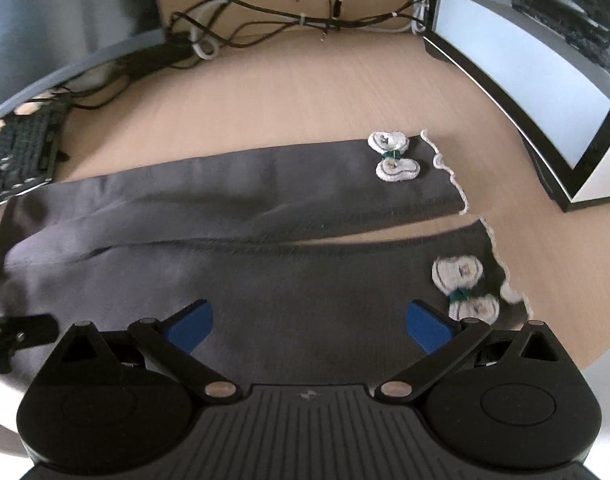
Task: Fold clothes
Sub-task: 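Bring both grippers back down over the flat sweatpants, then grasp the sweatpants waistband edge with the right gripper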
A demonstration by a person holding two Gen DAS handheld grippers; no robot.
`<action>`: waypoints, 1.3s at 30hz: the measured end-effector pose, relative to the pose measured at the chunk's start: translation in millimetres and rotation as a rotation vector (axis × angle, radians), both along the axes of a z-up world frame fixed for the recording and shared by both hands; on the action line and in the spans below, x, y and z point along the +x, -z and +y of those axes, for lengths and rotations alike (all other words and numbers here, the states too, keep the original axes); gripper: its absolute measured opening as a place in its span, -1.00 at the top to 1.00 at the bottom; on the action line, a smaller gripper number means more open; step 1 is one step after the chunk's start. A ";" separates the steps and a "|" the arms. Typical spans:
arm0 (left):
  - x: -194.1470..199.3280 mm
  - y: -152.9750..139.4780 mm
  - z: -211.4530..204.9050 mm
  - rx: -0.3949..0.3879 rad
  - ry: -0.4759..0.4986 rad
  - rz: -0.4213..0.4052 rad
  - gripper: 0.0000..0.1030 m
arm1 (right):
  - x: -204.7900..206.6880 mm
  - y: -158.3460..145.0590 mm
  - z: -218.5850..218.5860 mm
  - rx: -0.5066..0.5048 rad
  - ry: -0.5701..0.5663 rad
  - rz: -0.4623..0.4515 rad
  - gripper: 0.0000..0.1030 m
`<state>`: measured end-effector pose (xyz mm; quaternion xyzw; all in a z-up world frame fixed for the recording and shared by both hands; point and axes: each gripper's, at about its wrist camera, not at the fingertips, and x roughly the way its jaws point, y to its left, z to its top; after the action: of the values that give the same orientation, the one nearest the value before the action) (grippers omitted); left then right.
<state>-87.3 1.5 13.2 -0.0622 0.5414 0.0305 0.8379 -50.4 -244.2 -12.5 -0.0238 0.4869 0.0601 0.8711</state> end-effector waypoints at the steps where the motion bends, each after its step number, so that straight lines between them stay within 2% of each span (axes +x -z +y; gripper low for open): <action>1: 3.3 3.9 4.5 -0.014 0.004 0.014 -1.00 | 5.1 3.2 2.2 -0.006 0.015 0.015 -1.00; 3: 9.7 10.9 13.1 -0.038 0.015 0.037 -1.00 | 13.9 9.8 3.2 0.000 0.054 0.056 -1.00; 9: 22.4 12.4 17.4 -0.027 0.070 0.001 -1.00 | 22.1 13.0 6.8 -0.007 0.079 0.061 -1.00; 13: 32.9 14.2 13.9 0.009 0.097 -0.012 -1.00 | 27.6 15.6 7.2 -0.009 0.063 0.035 -1.00; 18: 43.4 16.5 7.2 0.052 0.103 -0.030 -1.00 | 44.6 14.9 10.2 -0.013 0.004 0.051 -1.00; 23: 57.7 16.2 5.7 0.050 0.056 -0.042 -1.00 | 58.4 15.9 8.6 -0.013 -0.105 0.031 -1.00; 29: 68.9 16.2 -0.9 0.060 0.019 -0.072 -1.00 | 74.2 21.5 -2.7 0.002 -0.197 -0.043 -1.00; 32: 75.4 17.0 -5.6 0.077 0.008 -0.081 -1.00 | 84.1 19.4 -9.3 0.012 -0.253 -0.033 -1.00; 34: 74.4 12.4 -2.1 0.042 -0.033 -0.069 -1.00 | 91.9 9.5 -17.5 0.054 -0.297 -0.025 -1.00; 37: 64.3 -1.9 16.1 -0.064 -0.134 -0.091 -1.00 | 102.6 -19.3 -24.9 0.113 -0.376 -0.108 -1.00; 39: 54.2 -11.2 27.6 -0.058 -0.216 -0.107 -1.00 | 111.7 -29.1 -12.8 0.123 -0.452 -0.150 -1.00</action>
<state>-33.1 29.1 24.4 -0.1458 0.4869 0.1016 0.8552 61.2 -257.0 16.6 -0.0837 0.3987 0.2812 0.8689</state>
